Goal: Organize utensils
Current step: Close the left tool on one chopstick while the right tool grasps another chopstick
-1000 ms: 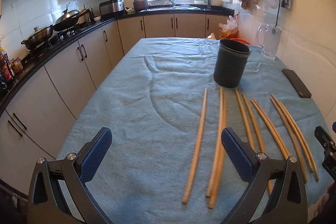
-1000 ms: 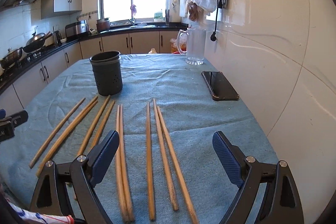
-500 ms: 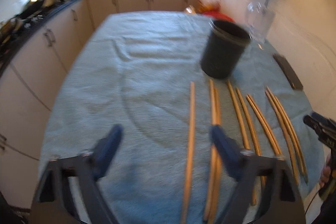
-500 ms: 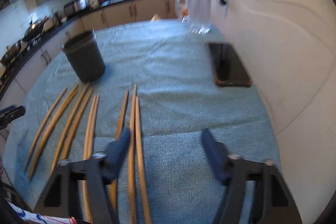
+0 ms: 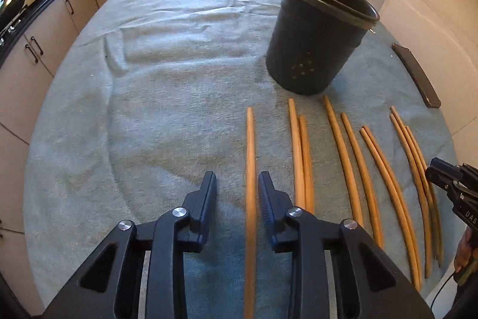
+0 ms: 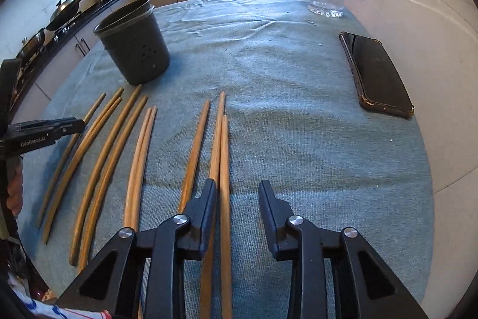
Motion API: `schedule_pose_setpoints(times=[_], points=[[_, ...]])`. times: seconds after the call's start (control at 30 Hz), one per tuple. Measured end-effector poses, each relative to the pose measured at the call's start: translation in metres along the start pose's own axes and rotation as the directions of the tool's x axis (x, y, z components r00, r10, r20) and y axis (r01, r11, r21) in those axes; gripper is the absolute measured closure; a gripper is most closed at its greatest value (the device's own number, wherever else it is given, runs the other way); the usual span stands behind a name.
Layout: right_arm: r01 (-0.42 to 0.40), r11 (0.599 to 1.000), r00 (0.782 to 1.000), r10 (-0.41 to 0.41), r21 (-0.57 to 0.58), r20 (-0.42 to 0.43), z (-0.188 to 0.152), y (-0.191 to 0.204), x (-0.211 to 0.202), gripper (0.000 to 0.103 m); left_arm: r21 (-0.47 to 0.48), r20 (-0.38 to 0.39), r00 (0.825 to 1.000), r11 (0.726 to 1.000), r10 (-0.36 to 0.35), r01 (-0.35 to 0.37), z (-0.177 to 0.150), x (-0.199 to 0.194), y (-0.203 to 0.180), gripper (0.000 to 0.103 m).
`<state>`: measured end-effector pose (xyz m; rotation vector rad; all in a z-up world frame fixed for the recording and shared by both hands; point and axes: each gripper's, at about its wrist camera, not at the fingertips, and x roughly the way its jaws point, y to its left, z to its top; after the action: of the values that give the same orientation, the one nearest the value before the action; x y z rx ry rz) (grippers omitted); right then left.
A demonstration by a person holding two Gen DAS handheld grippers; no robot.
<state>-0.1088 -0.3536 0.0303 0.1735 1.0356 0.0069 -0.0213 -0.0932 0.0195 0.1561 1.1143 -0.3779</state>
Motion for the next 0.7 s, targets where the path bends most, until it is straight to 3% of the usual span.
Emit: schedule_pose_setpoints(times=[0.1, 0.2, 0.3, 0.53, 0.7], points=[[0.001, 1.000, 1.000, -0.001, 0.005, -0.010, 0.000, -0.004, 0.002, 0.078, 0.020, 0.000, 1.000, 1.000, 0.016, -0.016, 0.002, 0.003, -0.003, 0.076], [0.009, 1.000, 1.000, -0.008, 0.003, -0.022, 0.001, -0.006, 0.001, 0.079, 0.047, 0.001, 0.998, 0.997, 0.060, -0.060, 0.002, 0.003, -0.005, 0.089], [0.029, 1.000, 0.999, -0.029, -0.009, -0.041, 0.003, -0.005, 0.001, 0.083, 0.041, -0.010, 0.998, 0.998, 0.057, -0.056, 0.002, 0.003, 0.003, 0.095], [0.071, 0.997, 0.993, -0.072, -0.007, -0.099, 0.009, -0.018, 0.002, 0.082, -0.012, -0.057, 0.998, 1.000, -0.001, 0.000, 0.003, -0.001, 0.023, 0.096], [-0.013, 0.998, 0.995, 0.019, 0.054, -0.103, 0.016, -0.027, -0.004, 0.080, -0.007, -0.067, 0.998, 1.000, -0.006, 0.006, 0.010, -0.003, 0.022, 0.095]])
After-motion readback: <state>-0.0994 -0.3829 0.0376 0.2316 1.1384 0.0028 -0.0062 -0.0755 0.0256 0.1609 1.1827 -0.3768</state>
